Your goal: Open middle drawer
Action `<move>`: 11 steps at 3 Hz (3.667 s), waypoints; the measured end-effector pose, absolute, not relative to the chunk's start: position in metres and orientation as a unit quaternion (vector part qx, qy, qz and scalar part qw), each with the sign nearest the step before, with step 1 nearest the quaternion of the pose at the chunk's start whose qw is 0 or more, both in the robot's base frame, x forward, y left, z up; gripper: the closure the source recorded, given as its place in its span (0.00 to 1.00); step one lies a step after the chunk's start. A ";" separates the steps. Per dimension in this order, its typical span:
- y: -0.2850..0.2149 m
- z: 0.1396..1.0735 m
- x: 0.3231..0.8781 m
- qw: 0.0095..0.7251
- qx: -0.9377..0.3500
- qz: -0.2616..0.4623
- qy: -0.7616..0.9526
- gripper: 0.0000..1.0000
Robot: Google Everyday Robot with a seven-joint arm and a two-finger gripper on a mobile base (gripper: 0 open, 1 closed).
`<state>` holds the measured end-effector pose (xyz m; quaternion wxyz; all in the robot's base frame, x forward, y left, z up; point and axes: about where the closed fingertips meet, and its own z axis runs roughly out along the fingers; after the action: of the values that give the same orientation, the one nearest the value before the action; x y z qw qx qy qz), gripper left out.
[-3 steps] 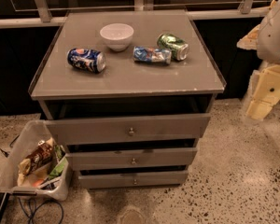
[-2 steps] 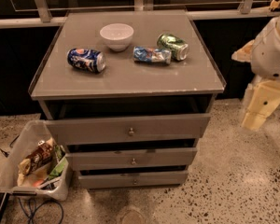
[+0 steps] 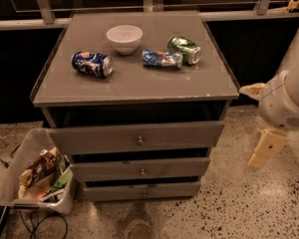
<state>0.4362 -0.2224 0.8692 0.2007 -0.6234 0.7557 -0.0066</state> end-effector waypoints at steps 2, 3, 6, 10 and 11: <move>-0.223 0.871 0.447 0.222 -0.618 -0.024 0.754 0.00; -0.209 0.834 0.453 0.191 -0.624 -0.007 0.757 0.00; -0.175 0.673 0.459 0.215 -0.617 0.083 0.753 0.00; -0.165 0.638 0.461 0.284 -0.634 0.058 0.717 0.00; -0.144 0.606 0.466 0.274 -0.652 0.052 0.705 0.00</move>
Offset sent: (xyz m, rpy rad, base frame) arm 0.0102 -0.0014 -0.0004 0.0031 -0.0525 -0.0124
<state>0.4657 -0.1441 0.6058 0.2742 -0.6524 0.7046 0.0516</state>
